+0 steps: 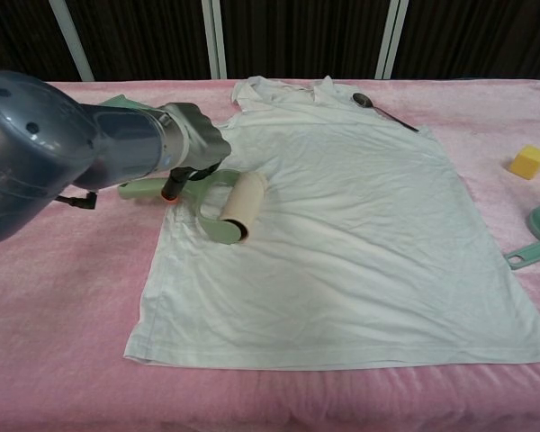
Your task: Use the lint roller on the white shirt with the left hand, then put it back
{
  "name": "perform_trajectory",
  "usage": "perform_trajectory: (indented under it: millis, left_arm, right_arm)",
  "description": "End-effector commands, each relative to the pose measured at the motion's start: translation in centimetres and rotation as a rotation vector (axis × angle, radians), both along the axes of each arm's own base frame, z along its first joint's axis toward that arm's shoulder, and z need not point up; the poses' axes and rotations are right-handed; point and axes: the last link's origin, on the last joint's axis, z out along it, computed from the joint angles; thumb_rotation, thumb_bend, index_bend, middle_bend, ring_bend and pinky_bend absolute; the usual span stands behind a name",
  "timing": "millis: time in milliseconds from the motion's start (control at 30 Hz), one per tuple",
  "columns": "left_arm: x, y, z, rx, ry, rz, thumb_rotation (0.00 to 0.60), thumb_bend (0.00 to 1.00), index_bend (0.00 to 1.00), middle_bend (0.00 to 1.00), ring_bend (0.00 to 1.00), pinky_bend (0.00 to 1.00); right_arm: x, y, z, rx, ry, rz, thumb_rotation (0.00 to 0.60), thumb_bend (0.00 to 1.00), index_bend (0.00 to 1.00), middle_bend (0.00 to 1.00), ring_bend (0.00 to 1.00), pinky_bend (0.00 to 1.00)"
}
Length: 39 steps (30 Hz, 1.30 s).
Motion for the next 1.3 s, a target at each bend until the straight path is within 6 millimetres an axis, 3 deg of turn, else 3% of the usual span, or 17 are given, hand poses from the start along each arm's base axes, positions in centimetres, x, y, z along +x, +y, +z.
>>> perform_trajectory:
  millis: [33,300,700,933,1133,1300]
  left_arm:
    - [-1.4,0.1,0.8,0.01,0.013,0.022,0.6,0.55,0.65,0.61,0.43,0.5]
    - [-3.9,1.0,3.5,0.052,0.003,0.076,0.6,0.55,0.65,0.61,0.43,0.5]
    - [-4.9,1.4,5.0,0.077,-0.073,0.071,0.6,0.55,0.65,0.61,0.43,0.51]
    - [-9.9,1.9,8.9,0.154,-0.166,0.142,0.6,0.55,0.65,0.61,0.43,0.51]
    - [-14.6,1.1,10.2,0.128,-0.265,0.179,0.6,0.55,0.65,0.61,0.43,0.51]
    - [-17.0,1.0,10.6,0.096,-0.285,0.13,0.6,0.55,0.64,0.61,0.43,0.5]
  right_arm:
    - [0.0,0.0,-0.1,0.003,0.002,0.0,0.6,0.12,0.02,0.08,0.12,0.21]
    - [0.1,0.0,-0.4,0.009,0.005,-0.001,0.6,0.12,0.02,0.08,0.12,0.21]
    - [0.1,0.0,-0.5,0.013,0.007,-0.001,0.6,0.12,0.02,0.08,0.12,0.21]
    - [0.0,0.0,-0.8,0.025,0.014,-0.006,0.6,0.12,0.02,0.08,0.12,0.21]
    - [0.0,0.0,-1.2,0.034,0.025,-0.01,0.6,0.12,0.02,0.08,0.12,0.21]
    - [0.0,0.0,-1.3,0.031,0.031,-0.017,0.6,0.12,0.02,0.08,0.12,0.21]
